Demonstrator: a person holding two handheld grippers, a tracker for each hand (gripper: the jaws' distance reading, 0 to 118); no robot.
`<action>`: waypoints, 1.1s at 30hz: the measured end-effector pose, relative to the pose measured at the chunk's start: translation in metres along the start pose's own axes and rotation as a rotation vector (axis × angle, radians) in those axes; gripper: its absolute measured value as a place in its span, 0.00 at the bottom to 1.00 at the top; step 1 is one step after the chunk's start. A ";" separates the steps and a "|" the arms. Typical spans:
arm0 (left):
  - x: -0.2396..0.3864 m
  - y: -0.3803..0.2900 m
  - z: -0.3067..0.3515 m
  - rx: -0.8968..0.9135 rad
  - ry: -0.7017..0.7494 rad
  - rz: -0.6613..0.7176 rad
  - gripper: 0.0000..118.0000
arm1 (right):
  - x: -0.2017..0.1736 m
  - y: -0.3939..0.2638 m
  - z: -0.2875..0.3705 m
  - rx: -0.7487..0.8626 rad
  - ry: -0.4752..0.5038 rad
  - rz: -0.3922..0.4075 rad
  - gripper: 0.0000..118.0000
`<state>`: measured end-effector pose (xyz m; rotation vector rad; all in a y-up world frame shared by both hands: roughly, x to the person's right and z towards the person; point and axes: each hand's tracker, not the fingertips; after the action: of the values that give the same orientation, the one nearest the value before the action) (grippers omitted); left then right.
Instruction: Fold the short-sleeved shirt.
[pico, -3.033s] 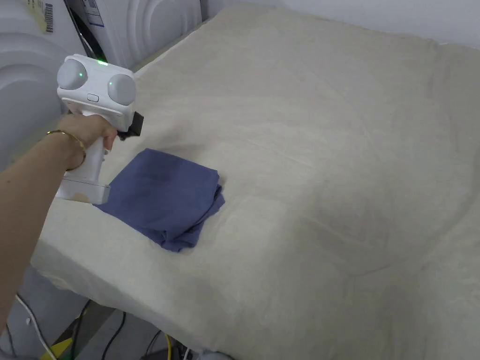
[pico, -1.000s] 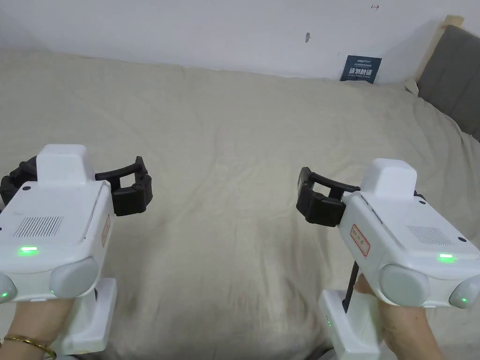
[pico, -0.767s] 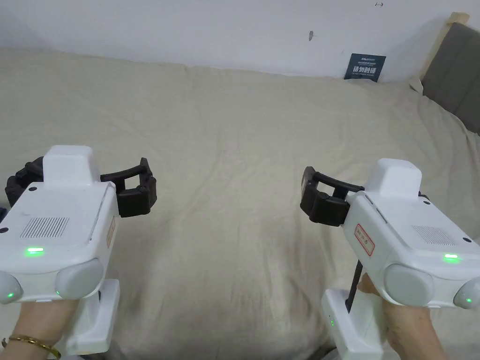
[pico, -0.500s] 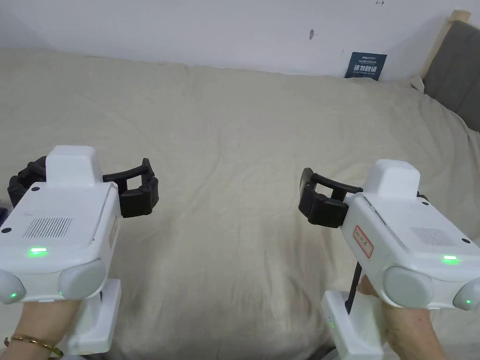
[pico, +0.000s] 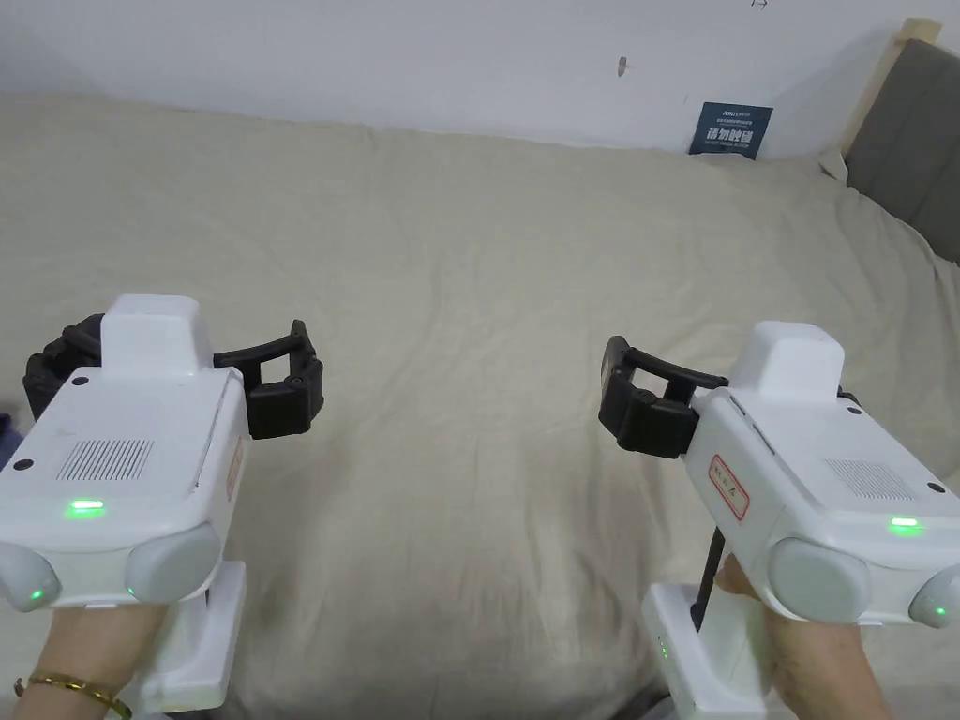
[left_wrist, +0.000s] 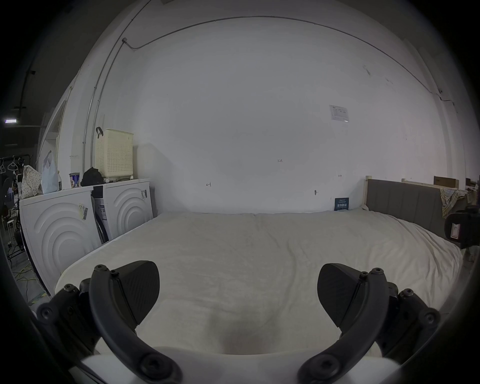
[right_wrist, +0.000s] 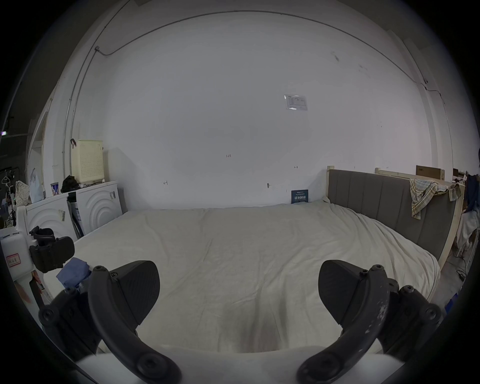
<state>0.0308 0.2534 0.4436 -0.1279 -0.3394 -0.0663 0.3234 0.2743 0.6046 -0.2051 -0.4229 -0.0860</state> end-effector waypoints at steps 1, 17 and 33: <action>0.000 0.000 0.000 0.000 0.000 -0.001 1.00 | 0.000 0.000 0.000 -0.002 0.001 -0.001 1.00; 0.002 -0.003 0.001 -0.004 -0.002 -0.016 1.00 | -0.004 -0.001 0.001 0.000 0.003 0.005 1.00; 0.005 -0.009 0.001 -0.018 -0.005 -0.012 1.00 | -0.008 -0.006 -0.001 -0.018 0.010 0.002 1.00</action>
<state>0.0340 0.2446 0.4469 -0.1444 -0.3448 -0.0807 0.3155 0.2690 0.6015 -0.2224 -0.4122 -0.0890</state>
